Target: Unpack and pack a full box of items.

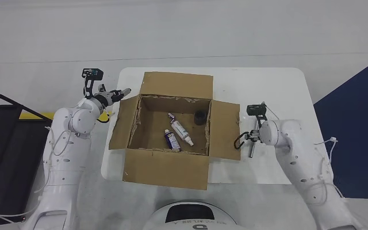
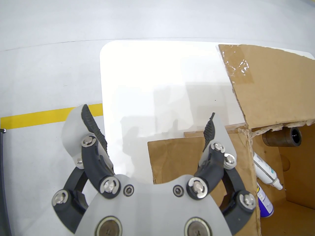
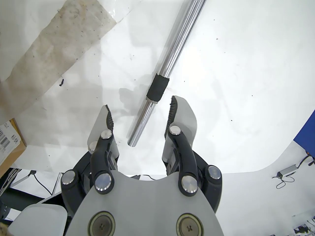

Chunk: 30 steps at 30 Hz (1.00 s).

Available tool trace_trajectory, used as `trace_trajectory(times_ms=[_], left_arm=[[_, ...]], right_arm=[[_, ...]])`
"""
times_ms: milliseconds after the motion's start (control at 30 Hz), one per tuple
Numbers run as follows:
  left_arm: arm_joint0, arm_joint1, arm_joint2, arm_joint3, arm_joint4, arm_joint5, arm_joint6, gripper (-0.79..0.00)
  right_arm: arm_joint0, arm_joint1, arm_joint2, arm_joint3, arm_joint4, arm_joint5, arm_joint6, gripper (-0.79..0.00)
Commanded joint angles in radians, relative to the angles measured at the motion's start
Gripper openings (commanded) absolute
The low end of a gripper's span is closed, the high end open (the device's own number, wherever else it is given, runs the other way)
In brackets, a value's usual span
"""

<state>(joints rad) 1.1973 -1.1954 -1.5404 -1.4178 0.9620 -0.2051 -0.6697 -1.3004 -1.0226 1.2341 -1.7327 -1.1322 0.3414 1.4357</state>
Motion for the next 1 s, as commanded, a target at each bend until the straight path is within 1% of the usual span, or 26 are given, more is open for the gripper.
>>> trace_trajectory(times_ms=[0,167,267,300,367,700,867,967], left_arm=[[0.0,0.0,0.0,0.0,0.0,0.0,0.0,0.0],[0.0,0.0,0.0,0.0,0.0,0.0,0.0,0.0],[0.0,0.0,0.0,0.0,0.0,0.0,0.0,0.0],[0.0,0.0,0.0,0.0,0.0,0.0,0.0,0.0],[0.0,0.0,0.0,0.0,0.0,0.0,0.0,0.0],[0.0,0.0,0.0,0.0,0.0,0.0,0.0,0.0],[0.0,0.0,0.0,0.0,0.0,0.0,0.0,0.0],[0.0,0.0,0.0,0.0,0.0,0.0,0.0,0.0]], right_arm=[[0.013,-0.003,-0.005,0.023,0.001,0.001,0.0,-0.526],[0.035,-0.007,-0.002,0.083,0.003,0.009,0.012,-0.6],[0.045,-0.009,0.001,0.107,0.003,0.007,0.016,-0.68],[0.046,-0.01,0.003,0.111,0.005,0.005,0.015,-0.739],[0.047,-0.011,0.007,0.116,0.006,0.005,0.017,-0.785],[0.05,-0.013,0.031,0.141,-0.01,0.016,0.026,-0.785],[0.034,-0.011,0.073,0.12,0.019,0.004,0.007,-0.785],[0.014,-0.008,0.108,0.098,0.032,0.015,-0.016,-0.785]])
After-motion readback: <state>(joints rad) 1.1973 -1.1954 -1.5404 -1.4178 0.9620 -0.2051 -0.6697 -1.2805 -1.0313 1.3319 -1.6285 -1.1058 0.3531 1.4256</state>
